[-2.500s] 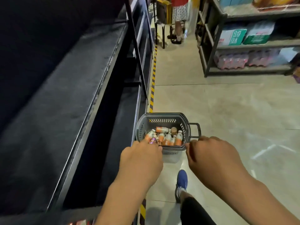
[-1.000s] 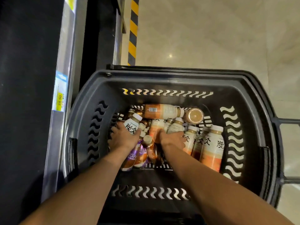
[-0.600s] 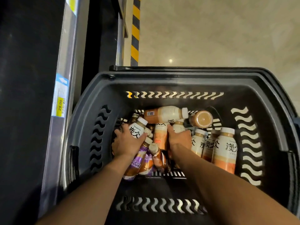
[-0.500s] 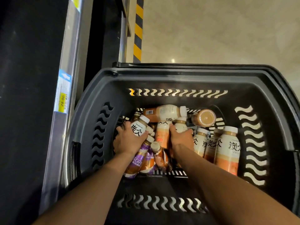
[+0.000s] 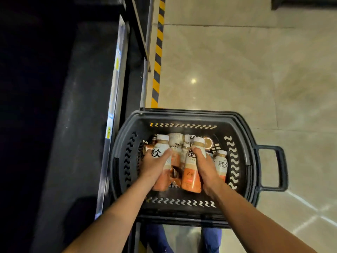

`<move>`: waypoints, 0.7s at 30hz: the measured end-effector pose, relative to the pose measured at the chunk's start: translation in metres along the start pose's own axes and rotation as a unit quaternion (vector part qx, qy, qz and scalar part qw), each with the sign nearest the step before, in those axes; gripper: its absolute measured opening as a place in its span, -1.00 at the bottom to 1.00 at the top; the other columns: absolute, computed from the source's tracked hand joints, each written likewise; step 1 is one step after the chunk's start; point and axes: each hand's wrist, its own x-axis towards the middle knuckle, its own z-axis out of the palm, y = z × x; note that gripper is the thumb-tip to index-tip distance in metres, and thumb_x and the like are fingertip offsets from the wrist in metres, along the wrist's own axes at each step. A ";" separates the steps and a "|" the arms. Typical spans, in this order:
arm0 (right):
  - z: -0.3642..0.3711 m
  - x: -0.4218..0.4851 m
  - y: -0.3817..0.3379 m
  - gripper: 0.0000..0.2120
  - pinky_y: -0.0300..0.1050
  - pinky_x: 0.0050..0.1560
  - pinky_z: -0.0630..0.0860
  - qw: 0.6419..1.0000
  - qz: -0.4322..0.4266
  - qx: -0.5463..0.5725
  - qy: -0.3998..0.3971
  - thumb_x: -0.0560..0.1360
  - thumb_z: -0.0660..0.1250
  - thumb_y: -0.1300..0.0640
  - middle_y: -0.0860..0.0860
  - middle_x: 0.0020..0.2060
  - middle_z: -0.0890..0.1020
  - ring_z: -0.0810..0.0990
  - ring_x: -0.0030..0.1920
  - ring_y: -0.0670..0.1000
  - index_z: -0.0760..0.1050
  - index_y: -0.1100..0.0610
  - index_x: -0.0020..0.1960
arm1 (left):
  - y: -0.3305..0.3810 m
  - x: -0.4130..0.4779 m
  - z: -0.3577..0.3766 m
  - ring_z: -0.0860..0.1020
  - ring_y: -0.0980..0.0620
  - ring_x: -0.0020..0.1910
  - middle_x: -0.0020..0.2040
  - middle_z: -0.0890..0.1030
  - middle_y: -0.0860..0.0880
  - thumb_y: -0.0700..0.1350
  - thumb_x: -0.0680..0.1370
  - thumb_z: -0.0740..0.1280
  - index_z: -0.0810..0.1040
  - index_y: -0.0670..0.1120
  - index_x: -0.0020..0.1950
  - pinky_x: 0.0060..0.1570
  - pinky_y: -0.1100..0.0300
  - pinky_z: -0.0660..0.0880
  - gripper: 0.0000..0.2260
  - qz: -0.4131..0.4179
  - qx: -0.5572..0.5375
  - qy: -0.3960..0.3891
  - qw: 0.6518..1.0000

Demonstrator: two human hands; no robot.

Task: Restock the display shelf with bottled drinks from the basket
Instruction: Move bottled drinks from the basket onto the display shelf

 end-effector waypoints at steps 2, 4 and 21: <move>-0.013 -0.063 -0.047 -0.41 0.19 0.16 0.58 0.999 0.007 0.027 -0.043 0.33 0.44 -0.32 0.10 0.02 0.72 0.70 0.04 0.14 0.57 0.04 0.21 | 0.040 -0.060 -0.015 0.65 -0.08 0.05 0.12 0.67 -0.07 0.30 0.27 0.50 0.51 -0.02 0.27 0.12 -0.09 0.56 -0.33 0.006 -0.046 -0.036 0.998; -0.028 -0.135 -0.097 -0.51 0.20 0.12 0.60 0.996 -0.003 0.055 -0.071 0.42 0.45 -0.20 0.17 0.01 0.72 0.70 0.02 0.18 0.58 0.11 0.20 | 0.086 -0.130 -0.034 0.68 -0.09 -0.03 0.04 0.70 -0.10 0.23 0.34 0.51 0.54 -0.01 0.21 0.05 -0.06 0.60 -0.46 0.033 -0.095 -0.056 0.993; -0.073 -0.596 -0.314 -0.59 0.00 -0.19 0.61 0.855 -0.358 -0.142 -0.348 0.17 0.54 -0.07 0.09 -0.16 0.69 0.66 -0.20 0.07 0.59 -0.09 0.00 | 0.222 -0.631 -0.164 0.68 -0.05 -0.04 -0.02 0.69 -0.08 0.02 0.25 0.60 0.51 0.02 0.16 -0.03 0.00 0.58 -0.46 0.226 -0.305 0.076 0.922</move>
